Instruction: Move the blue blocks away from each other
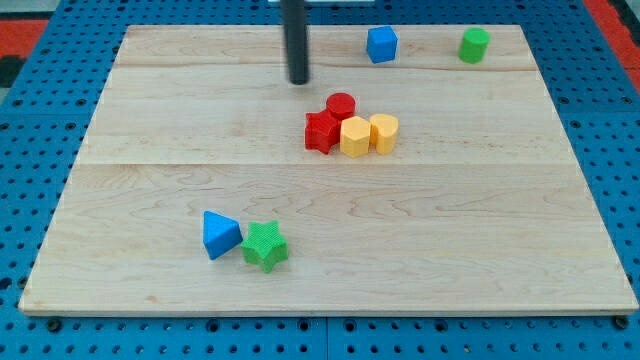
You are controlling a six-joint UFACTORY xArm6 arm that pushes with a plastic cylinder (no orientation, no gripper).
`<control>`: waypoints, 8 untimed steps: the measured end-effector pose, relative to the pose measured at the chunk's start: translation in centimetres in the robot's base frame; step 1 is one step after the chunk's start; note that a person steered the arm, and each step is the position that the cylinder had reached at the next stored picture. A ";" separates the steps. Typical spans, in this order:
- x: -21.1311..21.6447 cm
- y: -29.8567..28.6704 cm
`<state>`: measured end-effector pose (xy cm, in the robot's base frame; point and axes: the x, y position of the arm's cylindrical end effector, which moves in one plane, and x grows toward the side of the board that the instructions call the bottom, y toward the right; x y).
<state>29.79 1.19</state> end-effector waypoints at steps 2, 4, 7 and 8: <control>-7.5 10.5; -9.0 1.6; -10.6 4.8; -4.4 -7.0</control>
